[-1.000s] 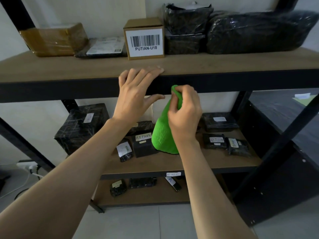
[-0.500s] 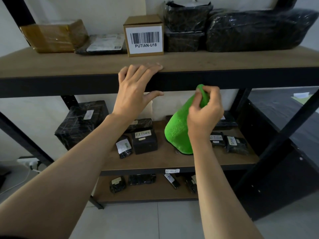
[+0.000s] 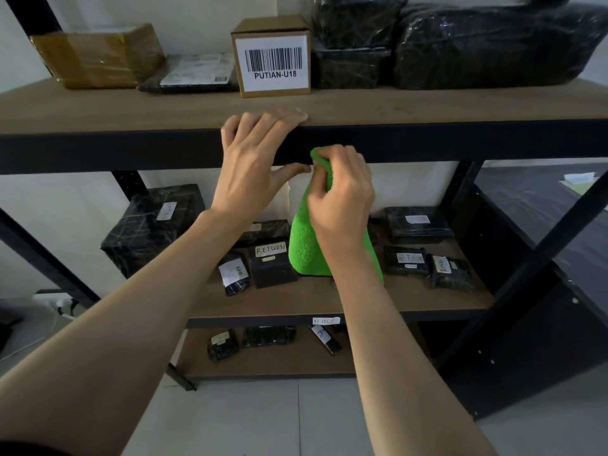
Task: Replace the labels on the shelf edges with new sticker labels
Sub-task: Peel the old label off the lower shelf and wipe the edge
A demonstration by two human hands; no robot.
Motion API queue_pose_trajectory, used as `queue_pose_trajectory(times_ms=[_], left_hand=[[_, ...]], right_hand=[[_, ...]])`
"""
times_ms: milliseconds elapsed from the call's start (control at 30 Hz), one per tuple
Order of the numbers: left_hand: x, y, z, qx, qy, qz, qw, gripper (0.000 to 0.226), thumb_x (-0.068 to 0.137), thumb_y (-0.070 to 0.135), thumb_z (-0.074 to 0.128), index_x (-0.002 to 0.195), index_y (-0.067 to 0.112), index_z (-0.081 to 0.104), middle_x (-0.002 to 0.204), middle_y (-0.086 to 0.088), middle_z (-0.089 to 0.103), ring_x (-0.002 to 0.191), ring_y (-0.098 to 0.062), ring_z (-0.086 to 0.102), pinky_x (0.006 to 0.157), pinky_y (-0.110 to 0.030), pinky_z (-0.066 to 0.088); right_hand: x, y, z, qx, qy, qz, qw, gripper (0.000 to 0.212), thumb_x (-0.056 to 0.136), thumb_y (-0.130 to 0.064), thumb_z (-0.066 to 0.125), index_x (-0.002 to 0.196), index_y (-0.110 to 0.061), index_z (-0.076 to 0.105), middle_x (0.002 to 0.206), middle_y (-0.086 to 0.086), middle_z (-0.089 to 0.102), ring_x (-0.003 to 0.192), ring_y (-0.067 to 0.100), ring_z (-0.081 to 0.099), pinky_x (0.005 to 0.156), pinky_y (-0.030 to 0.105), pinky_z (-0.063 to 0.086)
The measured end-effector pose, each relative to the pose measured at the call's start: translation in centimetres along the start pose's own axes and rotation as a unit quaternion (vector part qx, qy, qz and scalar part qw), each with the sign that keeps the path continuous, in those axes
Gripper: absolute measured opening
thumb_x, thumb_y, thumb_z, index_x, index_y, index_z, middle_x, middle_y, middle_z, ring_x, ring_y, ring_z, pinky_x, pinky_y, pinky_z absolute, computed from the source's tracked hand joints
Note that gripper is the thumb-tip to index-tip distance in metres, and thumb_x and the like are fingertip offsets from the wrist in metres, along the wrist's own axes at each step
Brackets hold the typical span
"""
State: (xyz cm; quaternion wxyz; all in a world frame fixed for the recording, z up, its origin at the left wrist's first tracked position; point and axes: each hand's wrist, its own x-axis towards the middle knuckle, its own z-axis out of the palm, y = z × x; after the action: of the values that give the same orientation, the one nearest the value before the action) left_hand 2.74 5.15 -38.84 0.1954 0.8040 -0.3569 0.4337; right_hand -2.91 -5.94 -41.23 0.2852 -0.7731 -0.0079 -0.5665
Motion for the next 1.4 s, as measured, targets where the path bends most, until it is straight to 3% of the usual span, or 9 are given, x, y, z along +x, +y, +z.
queue_pose_trajectory(times_ms=[400,567,733,867,967,1067,1233,1300,1400], left_hand=[[0.0,-0.3,0.2,0.007,0.003,0.01,1.0,0.055,0.08,0.042,0.069,0.125,0.012,0.058,0.124,0.001,0.06,0.109,-0.023,0.053,0.097,-0.035,0.027],[0.0,0.0,-0.1,0.011,-0.003,0.002,1.0,0.057,0.077,0.042,0.07,0.124,0.012,0.059,0.121,0.001,0.061,0.107,-0.025,0.055,0.098,-0.033,0.025],[0.1,0.4,-0.4,0.022,-0.014,-0.002,1.0,0.062,0.077,0.052,0.067,0.125,0.015,0.058,0.119,0.0,0.061,0.105,-0.026,0.054,0.097,-0.034,0.025],[0.7,2.4,0.5,0.053,0.004,-0.007,0.999,0.066,0.081,0.069,0.052,0.127,0.023,0.057,0.123,0.006,0.06,0.108,-0.021,0.054,0.096,-0.039,0.027],[1.5,3.3,1.6,0.058,0.003,0.018,0.998,0.06,0.082,0.062,0.056,0.126,0.021,0.058,0.127,0.008,0.059,0.114,-0.018,0.055,0.096,-0.036,0.025],[1.9,3.2,2.3,0.047,0.012,0.026,0.998,0.056,0.082,0.058,0.059,0.122,0.019,0.061,0.123,0.007,0.062,0.108,-0.02,0.058,0.093,-0.035,0.026],[1.9,2.9,2.7,0.045,0.022,0.022,0.998,0.055,0.082,0.059,0.058,0.12,0.02,0.061,0.119,0.008,0.064,0.104,-0.02,0.057,0.091,-0.034,0.026],[2.0,3.0,2.7,0.047,0.025,0.024,0.998,0.054,0.082,0.059,0.059,0.12,0.02,0.061,0.119,0.009,0.063,0.103,-0.018,0.055,0.09,-0.033,0.026],[1.9,3.1,2.7,0.047,0.024,0.023,0.998,0.054,0.082,0.058,0.059,0.12,0.02,0.062,0.12,0.009,0.063,0.103,-0.018,0.056,0.09,-0.033,0.026]], right_hand=[[0.4,1.1,-0.6,-0.03,-0.007,0.005,1.0,0.012,0.073,0.007,0.062,0.082,0.006,0.054,0.075,0.018,0.059,0.069,0.032,0.058,0.063,0.037,0.047],[0.5,3.1,-2.5,-0.017,0.075,0.137,0.988,0.009,0.082,-0.003,0.06,0.084,0.004,0.055,0.076,0.014,0.062,0.069,0.026,0.059,0.064,0.018,0.036],[-0.4,3.4,-4.3,0.029,0.107,0.155,0.982,0.01,0.084,-0.005,0.059,0.082,0.004,0.056,0.073,0.012,0.06,0.064,0.022,0.056,0.061,0.025,0.044],[0.9,3.8,-4.6,0.036,0.104,0.159,0.981,0.009,0.088,-0.006,0.059,0.089,0.003,0.059,0.083,0.011,0.064,0.075,0.023,0.061,0.069,0.029,0.05],[1.6,3.9,-4.3,0.011,0.068,0.104,0.992,0.009,0.088,-0.004,0.059,0.09,0.004,0.06,0.085,0.013,0.063,0.077,0.024,0.06,0.071,0.033,0.048],[2.0,4.0,-3.9,-0.015,0.042,0.064,0.997,0.006,0.087,-0.002,0.059,0.087,0.004,0.06,0.082,0.013,0.062,0.075,0.025,0.058,0.069,0.035,0.048],[2.4,4.3,-3.8,-0.044,0.071,0.071,0.994,0.007,0.086,-0.001,0.058,0.086,0.006,0.058,0.079,0.015,0.062,0.073,0.027,0.059,0.069,0.038,0.049],[2.5,4.3,-3.7,-0.042,0.093,0.106,0.989,0.008,0.086,-0.002,0.058,0.086,0.006,0.058,0.079,0.015,0.062,0.072,0.026,0.059,0.07,0.031,0.047],[3.2,5.5,-4.6,-0.022,0.155,0.214,0.964,0.009,0.087,-0.005,0.058,0.088,0.004,0.058,0.082,0.014,0.064,0.074,0.019,0.057,0.068,0.006,0.036]])
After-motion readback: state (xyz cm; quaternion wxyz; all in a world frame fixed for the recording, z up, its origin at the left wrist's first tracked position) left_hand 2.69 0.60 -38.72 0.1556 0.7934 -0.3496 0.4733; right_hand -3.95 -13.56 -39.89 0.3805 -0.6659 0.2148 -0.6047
